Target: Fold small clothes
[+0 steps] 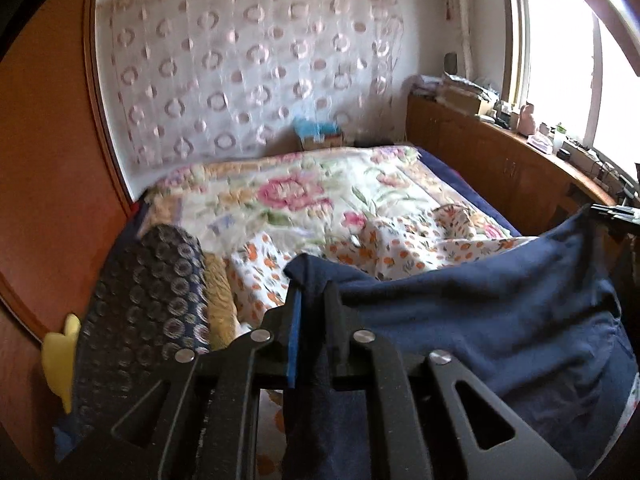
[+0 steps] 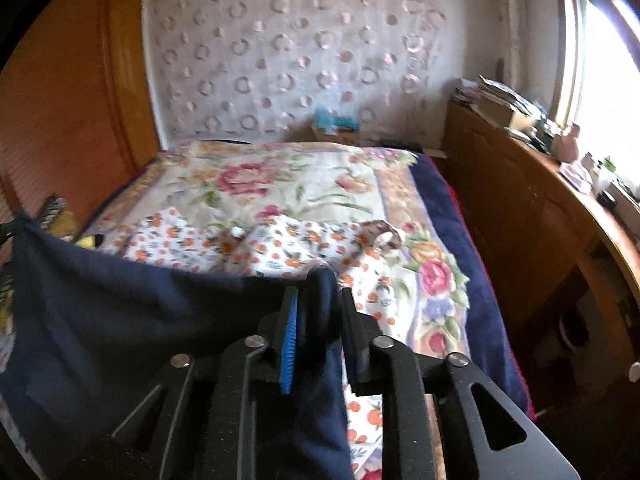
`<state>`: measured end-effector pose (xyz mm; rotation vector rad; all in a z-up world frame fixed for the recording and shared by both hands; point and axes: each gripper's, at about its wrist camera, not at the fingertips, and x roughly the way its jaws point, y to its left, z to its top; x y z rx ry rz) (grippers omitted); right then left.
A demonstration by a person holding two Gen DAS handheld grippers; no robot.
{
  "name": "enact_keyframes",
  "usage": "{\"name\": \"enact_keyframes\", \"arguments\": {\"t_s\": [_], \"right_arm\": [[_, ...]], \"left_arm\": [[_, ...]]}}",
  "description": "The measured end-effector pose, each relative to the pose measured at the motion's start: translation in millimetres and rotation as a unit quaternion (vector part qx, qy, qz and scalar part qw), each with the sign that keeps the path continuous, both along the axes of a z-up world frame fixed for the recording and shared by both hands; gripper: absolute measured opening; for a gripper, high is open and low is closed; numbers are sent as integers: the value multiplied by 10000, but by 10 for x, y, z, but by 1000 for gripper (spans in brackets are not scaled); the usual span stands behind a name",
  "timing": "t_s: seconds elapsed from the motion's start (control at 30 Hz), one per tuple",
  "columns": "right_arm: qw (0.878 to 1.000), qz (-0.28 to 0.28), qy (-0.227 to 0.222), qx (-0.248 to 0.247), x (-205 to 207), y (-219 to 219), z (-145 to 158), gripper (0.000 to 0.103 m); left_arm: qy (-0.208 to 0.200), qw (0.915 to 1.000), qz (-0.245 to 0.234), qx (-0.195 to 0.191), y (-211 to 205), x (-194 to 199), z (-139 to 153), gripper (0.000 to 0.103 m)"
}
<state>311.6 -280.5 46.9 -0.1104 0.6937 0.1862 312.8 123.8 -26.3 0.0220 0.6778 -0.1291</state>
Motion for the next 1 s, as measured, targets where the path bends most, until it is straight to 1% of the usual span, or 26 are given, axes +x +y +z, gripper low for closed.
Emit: {"name": "enact_keyframes", "arguments": {"t_s": [0.03, 0.07, 0.1, 0.13, 0.17, 0.2, 0.23, 0.3, 0.37, 0.4, 0.5, 0.6, 0.7, 0.77, 1.0], "right_arm": [[10000, -36, 22, 5, -23, 8, 18, 39], [10000, -35, 36, 43, -77, 52, 3, 48], [9999, -21, 57, 96, -117, 43, 27, 48], [9999, -22, 72, 116, -233, 51, 13, 48], [9999, -34, 98, 133, -243, 47, -46, 48], [9998, -36, 125, 159, -335, 42, -21, 48], [9997, -28, 135, 198, -423, 36, -105, 48], [9995, 11, 156, 263, -667, -33, -161, 48], [9991, 94, 282, 299, -910, -104, -175, 48], [9990, 85, 304, 321, -951, -113, -212, 48], [9989, 122, 305, 337, -1233, -129, -200, 48], [9986, 136, 335, 375, -1521, -153, -196, 48], [9985, 82, 400, 367, -1602, -166, -303, 48], [9980, 42, 465, 420, -1708, -195, -313, 48], [9961, -83, 715, 513, -1784, -252, -388, 48]], "left_arm": [[28, 10000, -33, -47, -10, -3, -7, 29], [24, 9999, -83, -86, -21, -42, -11, 40], [11, 9998, -134, -140, -34, -97, -11, 50], [20, 9997, -162, -180, -44, -157, -8, 57], [30, 9996, -178, -216, -33, -182, -4, 62], [49, 9995, -189, -249, -41, -258, -2, 68], [50, 9994, -194, -273, -26, -276, 6, 70], [28, 9992, -210, -331, -40, -481, -5, 73], [66, 9991, -228, -345, -45, -634, -26, 74], [82, 9992, -209, -346, -41, -711, -37, 74], [91, 9991, -154, -392, -21, -968, -78, 74], [104, 9993, -94, -359, 6, -1183, -129, 74], [179, 9991, -35, -378, 20, -1348, -206, 74], [278, 9989, 18, -382, 24, -1417, -270, 74], [542, 9977, -17, -412, -88, -1635, -501, 74]]}}
